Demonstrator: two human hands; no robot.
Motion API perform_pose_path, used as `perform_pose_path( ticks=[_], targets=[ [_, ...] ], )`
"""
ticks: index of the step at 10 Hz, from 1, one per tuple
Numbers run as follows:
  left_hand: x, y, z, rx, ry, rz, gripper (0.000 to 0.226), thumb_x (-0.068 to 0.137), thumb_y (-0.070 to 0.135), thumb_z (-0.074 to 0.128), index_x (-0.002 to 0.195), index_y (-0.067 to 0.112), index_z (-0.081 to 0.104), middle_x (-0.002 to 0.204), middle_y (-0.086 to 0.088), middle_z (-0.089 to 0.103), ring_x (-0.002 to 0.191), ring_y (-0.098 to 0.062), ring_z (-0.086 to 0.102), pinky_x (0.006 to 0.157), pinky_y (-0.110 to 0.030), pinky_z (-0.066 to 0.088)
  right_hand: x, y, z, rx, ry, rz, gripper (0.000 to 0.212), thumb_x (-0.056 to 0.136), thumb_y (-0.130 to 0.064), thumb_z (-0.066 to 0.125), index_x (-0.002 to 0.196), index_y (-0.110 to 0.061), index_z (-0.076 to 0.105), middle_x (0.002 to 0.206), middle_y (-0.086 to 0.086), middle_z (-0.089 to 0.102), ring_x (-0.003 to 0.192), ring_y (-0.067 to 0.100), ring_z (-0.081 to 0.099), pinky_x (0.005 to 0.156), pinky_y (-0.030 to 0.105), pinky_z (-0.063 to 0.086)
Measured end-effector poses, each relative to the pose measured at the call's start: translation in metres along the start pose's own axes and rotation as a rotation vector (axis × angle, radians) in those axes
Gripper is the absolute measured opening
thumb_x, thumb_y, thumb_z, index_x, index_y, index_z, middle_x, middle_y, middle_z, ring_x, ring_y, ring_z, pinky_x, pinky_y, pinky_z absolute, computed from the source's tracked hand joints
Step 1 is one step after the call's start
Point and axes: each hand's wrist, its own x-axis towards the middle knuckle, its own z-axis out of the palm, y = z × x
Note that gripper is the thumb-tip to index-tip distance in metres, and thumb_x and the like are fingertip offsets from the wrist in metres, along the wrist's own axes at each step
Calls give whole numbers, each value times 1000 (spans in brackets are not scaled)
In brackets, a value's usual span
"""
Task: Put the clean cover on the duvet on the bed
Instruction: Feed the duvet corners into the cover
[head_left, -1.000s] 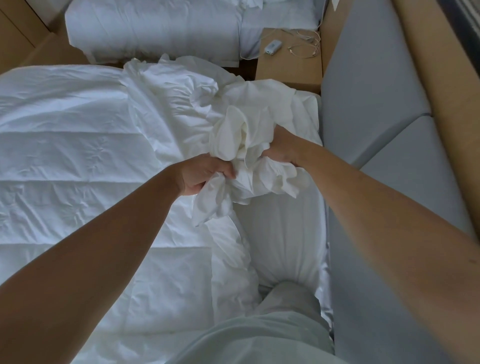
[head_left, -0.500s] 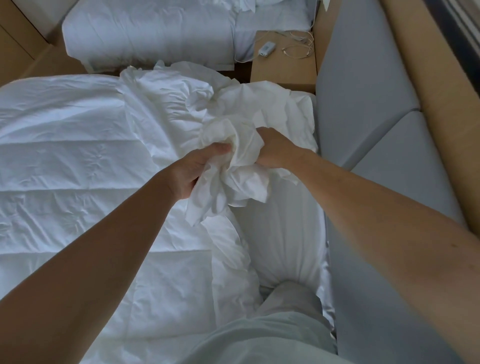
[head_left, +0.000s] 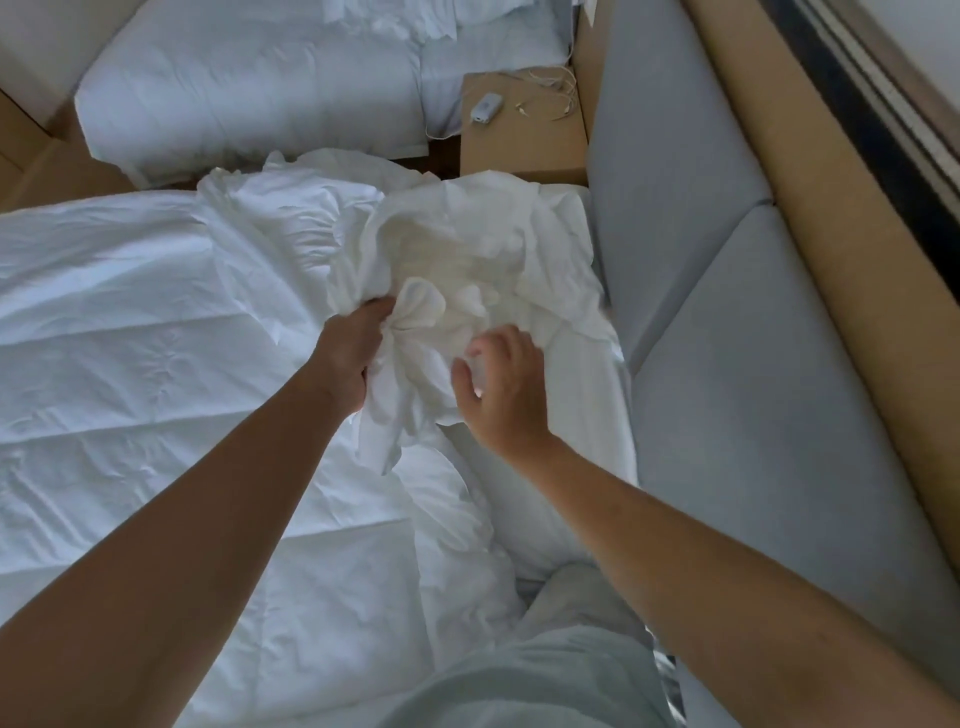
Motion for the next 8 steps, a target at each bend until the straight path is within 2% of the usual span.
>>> perform_pose_path(
  ticks=[1, 2, 3, 4, 5, 6, 7, 8],
  targets=[
    [-2, -5, -4, -13, 28, 46, 32, 88, 27, 74, 118, 14, 73, 101, -7, 78, 90, -27, 76, 72, -40, 61, -33, 11, 23, 520, -69, 899, 21, 96, -32, 63, 94, -13, 57, 87, 3, 58, 74, 16, 56, 72, 34, 45],
    [-5, -9, -9, -2, 55, 54, 32, 85, 28, 76, 115, 15, 73, 100, -6, 79, 89, -26, 77, 76, -43, 62, -28, 25, 32, 1403, -91, 1729, 51, 95, -52, 62, 119, -7, 55, 116, 14, 62, 102, 26, 65, 81, 38, 55],
    [-8, -13, -14, 2, 68, 61, 31, 82, 30, 78, 110, 17, 75, 98, -5, 79, 87, -25, 77, 74, -41, 62, -13, 33, 36, 1513, -48, 1661, 45, 98, -41, 63, 125, -5, 63, 122, 12, 68, 109, 28, 68, 85, 36, 59],
    [-9, -13, -18, -21, 85, 70, 39, 73, 34, 80, 108, 18, 75, 99, -5, 79, 88, -26, 77, 75, -42, 62, 1, 34, 33, 1525, -61, 1634, 33, 99, -14, 63, 130, -4, 65, 120, 12, 72, 107, 24, 69, 93, 31, 57],
    [-6, -11, -21, -28, 110, 89, 37, 73, 33, 81, 107, 19, 75, 97, -3, 79, 88, -24, 77, 74, -40, 61, 14, 34, 15, 1402, -51, 1631, 13, 97, -8, 65, 108, -1, 67, 79, 10, 74, 62, 15, 69, 48, 21, 55],
    [-4, -11, -22, -6, 133, 116, 25, 82, 31, 80, 103, 19, 74, 95, -2, 79, 87, -23, 76, 73, -38, 62, 44, 34, -20, 1267, 4, 1598, 9, 98, -6, 62, 89, -5, 62, 58, 7, 65, 34, 10, 53, 33, 17, 39],
    [-3, -13, -17, 14, 142, 126, 24, 82, 32, 80, 102, 20, 73, 95, -1, 79, 91, -24, 76, 79, -42, 62, 73, 12, -61, 1137, 53, 1310, 7, 92, -7, 69, 99, -8, 68, 77, 7, 72, 47, 12, 64, 43, 20, 47],
    [-5, -10, -11, 17, 124, 127, 16, 82, 32, 79, 93, 21, 73, 84, 2, 78, 88, -25, 74, 82, -45, 61, 81, -13, -84, 1033, 16, 878, 14, 88, -18, 71, 99, -27, 74, 100, -4, 78, 87, 15, 75, 68, 30, 60]
  ],
)
